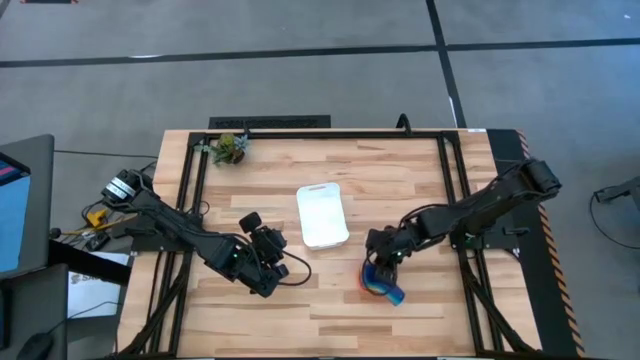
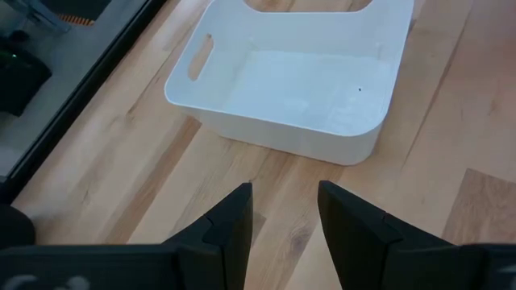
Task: Nest measuring cups in basket
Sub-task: Put the nested measuring cups into the white bin
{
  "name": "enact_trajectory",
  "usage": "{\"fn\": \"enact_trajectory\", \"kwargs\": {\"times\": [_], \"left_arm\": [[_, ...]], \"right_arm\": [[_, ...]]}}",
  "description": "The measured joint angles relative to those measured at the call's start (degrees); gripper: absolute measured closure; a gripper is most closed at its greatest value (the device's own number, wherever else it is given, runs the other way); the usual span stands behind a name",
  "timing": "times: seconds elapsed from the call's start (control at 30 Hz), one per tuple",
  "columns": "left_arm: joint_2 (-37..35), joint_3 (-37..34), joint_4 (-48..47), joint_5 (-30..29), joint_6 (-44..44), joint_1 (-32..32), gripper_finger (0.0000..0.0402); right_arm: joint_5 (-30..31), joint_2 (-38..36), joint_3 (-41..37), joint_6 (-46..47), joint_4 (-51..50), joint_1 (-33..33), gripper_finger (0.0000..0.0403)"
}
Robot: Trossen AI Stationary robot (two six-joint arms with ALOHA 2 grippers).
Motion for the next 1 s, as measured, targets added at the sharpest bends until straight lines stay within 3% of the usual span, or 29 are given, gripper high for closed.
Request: {"fn": "enact_trajectory", "kwargs": {"times": [0.23,0.53,0.7,1.0], "left_arm": [[0.0,0.0,0.0,0.3,0.0,0.4,0.0269],[0.0,0.0,0.1,1.7,2.4,2.4,0.0269],[0.0,0.0,0.1,2.2,3.5,3.1,0.0269],[0.0,0.0,-2.5,2.3,1.7,3.1,0.0269]], "right_arm": [[0.5,-5.6,0.1,0.0,-0.5,-3.3,0.0325],[2.6,-10.4,4.0,-2.9,-1.8,-14.1,0.0325],[2.6,-7.0,9.6,-7.2,-1.4,-21.5,0.0326],[3.4,7.8,18.0,-8.3,4.4,-30.0,0.0326]]}}
